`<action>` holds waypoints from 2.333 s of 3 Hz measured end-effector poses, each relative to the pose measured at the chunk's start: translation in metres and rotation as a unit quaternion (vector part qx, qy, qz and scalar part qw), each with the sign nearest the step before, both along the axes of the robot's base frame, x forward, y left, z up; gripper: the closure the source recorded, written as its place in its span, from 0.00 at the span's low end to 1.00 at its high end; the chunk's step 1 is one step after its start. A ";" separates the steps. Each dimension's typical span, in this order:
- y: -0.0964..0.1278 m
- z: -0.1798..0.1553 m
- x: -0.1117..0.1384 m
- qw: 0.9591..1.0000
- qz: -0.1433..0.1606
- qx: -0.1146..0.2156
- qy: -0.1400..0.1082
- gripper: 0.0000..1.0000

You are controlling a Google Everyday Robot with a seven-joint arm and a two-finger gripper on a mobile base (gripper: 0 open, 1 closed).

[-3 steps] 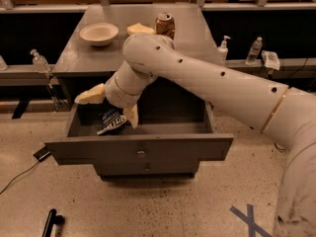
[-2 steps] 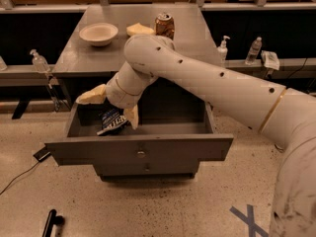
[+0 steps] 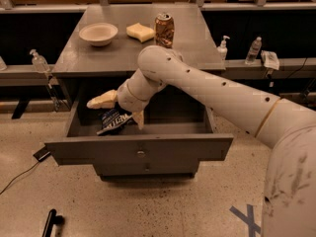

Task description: Pick blue chip bag from top drawer and place on counter

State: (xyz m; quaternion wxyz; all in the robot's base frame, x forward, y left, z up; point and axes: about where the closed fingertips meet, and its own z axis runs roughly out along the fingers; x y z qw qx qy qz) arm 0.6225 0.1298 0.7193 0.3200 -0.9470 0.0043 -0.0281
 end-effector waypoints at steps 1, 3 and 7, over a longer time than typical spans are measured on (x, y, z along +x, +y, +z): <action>0.001 -0.025 0.007 1.000 0.019 0.000 -0.002 0.00; -0.004 -0.054 0.020 1.000 0.021 0.014 -0.012 0.38; -0.009 0.028 -0.004 0.979 0.056 0.158 -0.112 1.00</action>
Offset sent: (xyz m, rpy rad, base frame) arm 0.0279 -0.0087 -0.0687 0.0023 -0.0196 0.0382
